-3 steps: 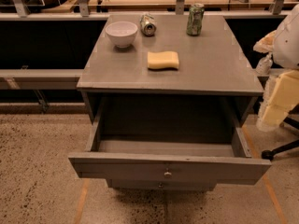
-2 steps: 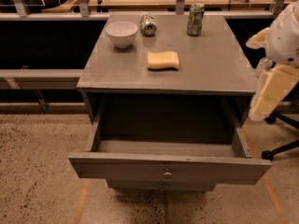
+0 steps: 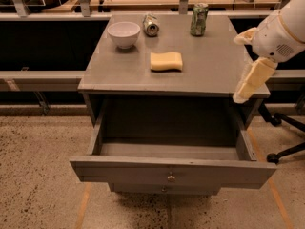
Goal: Place sponge into top drawer
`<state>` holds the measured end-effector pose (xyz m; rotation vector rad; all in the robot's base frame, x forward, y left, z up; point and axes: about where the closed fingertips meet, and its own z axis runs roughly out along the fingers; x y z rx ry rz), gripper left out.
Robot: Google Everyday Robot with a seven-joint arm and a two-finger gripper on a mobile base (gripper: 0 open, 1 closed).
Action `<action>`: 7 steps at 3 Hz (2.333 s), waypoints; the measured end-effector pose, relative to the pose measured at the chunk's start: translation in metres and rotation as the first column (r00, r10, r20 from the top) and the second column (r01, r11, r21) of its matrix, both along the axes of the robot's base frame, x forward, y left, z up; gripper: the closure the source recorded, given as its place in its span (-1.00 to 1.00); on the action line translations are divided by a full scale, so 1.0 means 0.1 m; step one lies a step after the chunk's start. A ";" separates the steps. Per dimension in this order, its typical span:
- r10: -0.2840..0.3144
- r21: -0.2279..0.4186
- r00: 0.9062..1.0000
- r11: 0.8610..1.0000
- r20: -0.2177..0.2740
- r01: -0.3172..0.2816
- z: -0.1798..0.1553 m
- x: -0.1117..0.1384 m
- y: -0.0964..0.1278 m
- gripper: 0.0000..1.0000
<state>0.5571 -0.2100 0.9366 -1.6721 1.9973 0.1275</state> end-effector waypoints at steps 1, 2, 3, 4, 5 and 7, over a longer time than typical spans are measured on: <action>-0.046 0.112 0.999 0.993 0.023 0.043 -0.23 0.54 0.07 -1.00; -0.046 0.115 0.999 0.992 0.019 0.043 -0.30 0.58 0.08 -1.00; -0.055 0.155 0.998 0.987 0.032 0.050 -0.31 0.70 0.17 -1.00; -0.076 0.246 0.997 0.967 0.008 0.071 -0.39 0.99 0.36 -1.00; -0.088 0.339 0.995 0.936 -0.044 0.098 -0.52 1.32 0.56 -1.00; -0.031 0.455 0.996 0.888 -0.088 0.068 -0.75 1.77 1.01 -1.00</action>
Offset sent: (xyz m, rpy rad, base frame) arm 0.0444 0.0062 -0.0196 0.0909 -0.0213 -0.0331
